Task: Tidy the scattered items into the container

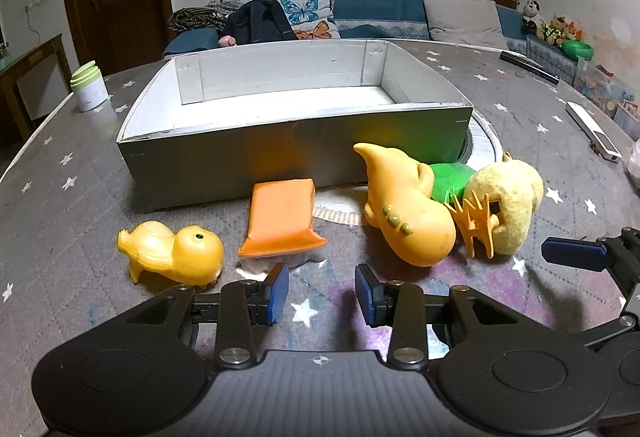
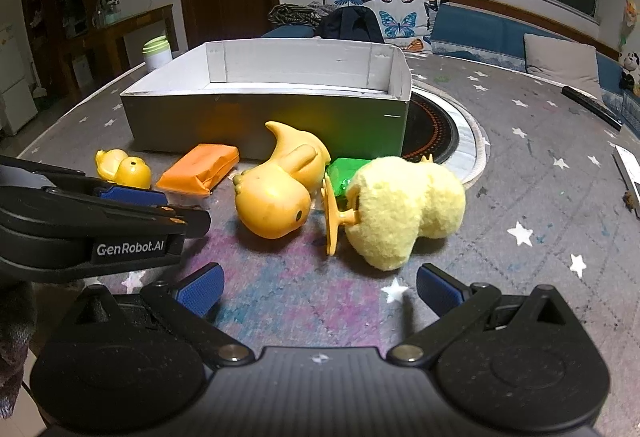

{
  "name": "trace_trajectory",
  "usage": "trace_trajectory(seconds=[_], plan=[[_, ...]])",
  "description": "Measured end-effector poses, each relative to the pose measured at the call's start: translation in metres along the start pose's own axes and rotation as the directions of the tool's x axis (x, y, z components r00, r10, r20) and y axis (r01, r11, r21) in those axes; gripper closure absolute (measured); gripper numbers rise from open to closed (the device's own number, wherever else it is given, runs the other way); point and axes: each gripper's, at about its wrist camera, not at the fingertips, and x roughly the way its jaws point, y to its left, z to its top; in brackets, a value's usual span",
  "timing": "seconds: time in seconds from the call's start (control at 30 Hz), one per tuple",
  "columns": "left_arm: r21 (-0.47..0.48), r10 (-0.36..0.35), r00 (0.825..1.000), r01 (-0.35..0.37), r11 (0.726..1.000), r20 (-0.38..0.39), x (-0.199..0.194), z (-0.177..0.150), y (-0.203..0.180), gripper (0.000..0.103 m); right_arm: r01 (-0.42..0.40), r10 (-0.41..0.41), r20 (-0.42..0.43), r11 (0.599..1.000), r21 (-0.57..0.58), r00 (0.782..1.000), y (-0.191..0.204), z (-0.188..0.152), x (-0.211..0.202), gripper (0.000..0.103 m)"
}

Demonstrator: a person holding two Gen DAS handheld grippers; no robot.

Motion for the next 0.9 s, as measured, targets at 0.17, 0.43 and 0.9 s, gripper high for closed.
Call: trace_trajectory(seconds=[0.17, 0.43, 0.9], plan=[[0.001, -0.009, 1.0, 0.009, 1.0, -0.004, 0.001, 0.007, 0.0, 0.064, 0.005, -0.005, 0.003, 1.0, 0.001, 1.0, -0.006, -0.002, -0.001, 0.0], [0.002, -0.02, 1.0, 0.02, 1.0, -0.004, 0.003, 0.022, 0.001, 0.064, 0.019, -0.019, 0.008, 1.0, 0.012, 1.0, 0.034, 0.005, 0.003, 0.0], [0.005, -0.064, 0.998, 0.064, 0.998, 0.006, 0.009, 0.044, 0.01, 0.064, 0.042, -0.044, 0.033, 0.998, 0.047, 0.998, 0.073, -0.005, -0.024, 0.0]])
